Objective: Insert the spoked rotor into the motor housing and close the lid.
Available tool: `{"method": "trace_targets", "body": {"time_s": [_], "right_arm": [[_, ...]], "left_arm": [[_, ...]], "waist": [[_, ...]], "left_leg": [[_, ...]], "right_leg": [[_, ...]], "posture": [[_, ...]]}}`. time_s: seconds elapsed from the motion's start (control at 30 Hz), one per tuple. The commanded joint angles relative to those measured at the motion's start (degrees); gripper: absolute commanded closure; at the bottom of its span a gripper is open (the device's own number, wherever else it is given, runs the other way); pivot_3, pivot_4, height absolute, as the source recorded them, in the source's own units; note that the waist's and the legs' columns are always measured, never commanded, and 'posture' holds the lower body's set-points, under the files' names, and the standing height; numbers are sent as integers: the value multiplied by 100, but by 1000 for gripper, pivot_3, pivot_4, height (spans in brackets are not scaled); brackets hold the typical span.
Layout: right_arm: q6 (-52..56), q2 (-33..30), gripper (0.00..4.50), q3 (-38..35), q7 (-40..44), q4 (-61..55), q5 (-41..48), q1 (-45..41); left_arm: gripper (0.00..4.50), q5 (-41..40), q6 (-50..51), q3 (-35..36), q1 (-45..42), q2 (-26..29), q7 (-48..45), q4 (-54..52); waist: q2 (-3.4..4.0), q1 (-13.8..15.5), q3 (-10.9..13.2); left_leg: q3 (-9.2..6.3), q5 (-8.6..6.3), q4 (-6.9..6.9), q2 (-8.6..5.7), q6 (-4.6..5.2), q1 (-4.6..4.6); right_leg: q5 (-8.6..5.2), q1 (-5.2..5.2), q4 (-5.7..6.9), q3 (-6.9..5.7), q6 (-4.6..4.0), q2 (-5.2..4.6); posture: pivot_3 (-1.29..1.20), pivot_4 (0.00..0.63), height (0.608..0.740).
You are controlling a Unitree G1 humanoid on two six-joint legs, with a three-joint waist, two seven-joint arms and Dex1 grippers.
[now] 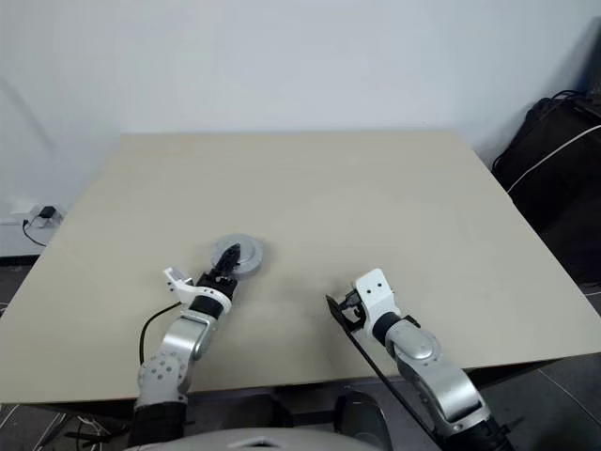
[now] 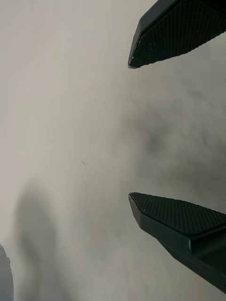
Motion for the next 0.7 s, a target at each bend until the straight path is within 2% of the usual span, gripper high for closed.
{"method": "trace_targets", "body": {"time_s": [0.03, 0.47, 0.7], "right_arm": [[-555, 239, 0, -218, -98, 96, -400, 38], [-914, 671, 0, -408, 111, 277, -972, 233], [-775, 801, 0, -463, 129, 248, -1176, 265]], "left_arm": [[2377, 222, -136, 257, -597, -62, 20, 287], [2377, 1162, -362, 982, -2270, -86, 8, 2470], [2377, 1797, -384, 1041, -2450, -105, 292, 2895]], "waist": [[-3, -4, -1], [-31, -34, -10], [-35, -46, -14]], "left_leg": [[0, 0, 0, 0, -1, 1], [-1, 10, 2, -2, -14, 12], [-1, 11, 1, 0, -18, 22]], "right_leg": [[1, 2, 0, 1, 1, 0], [3, 14, 4, 3, 4, 36], [16, 18, 6, 6, 26, 40]], "posture": [[0, 0, 740], [0, 0, 740], [0, 0, 740]]}}
